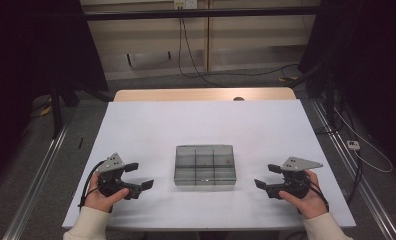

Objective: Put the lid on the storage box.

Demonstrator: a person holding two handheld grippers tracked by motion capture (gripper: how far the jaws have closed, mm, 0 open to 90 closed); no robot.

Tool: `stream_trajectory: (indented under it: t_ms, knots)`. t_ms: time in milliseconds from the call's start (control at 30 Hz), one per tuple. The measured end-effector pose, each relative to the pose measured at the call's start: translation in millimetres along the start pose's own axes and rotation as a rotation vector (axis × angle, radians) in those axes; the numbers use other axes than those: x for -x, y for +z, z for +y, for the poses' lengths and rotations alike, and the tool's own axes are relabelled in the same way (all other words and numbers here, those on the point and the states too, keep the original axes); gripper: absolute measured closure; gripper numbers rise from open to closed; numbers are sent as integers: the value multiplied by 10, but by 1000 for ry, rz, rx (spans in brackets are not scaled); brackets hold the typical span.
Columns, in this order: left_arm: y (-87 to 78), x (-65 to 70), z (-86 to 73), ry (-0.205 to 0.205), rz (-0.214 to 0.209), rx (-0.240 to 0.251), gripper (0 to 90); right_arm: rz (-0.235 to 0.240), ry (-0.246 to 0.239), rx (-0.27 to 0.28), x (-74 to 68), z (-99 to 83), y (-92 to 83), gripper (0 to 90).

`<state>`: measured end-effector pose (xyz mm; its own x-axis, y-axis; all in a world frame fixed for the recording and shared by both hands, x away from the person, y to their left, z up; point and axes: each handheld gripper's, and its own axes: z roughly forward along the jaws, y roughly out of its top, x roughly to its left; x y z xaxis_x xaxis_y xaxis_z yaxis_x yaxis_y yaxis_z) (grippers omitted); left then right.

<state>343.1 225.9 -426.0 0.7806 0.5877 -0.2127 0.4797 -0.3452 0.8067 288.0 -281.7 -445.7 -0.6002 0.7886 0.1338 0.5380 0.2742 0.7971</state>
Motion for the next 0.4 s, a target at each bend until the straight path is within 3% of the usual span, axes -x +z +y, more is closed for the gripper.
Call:
stream_trajectory:
  t_ms: [400]
  knots:
    - [7,-1,3,1,2,-7,94,5,-5,-5,-18,4,22,230]
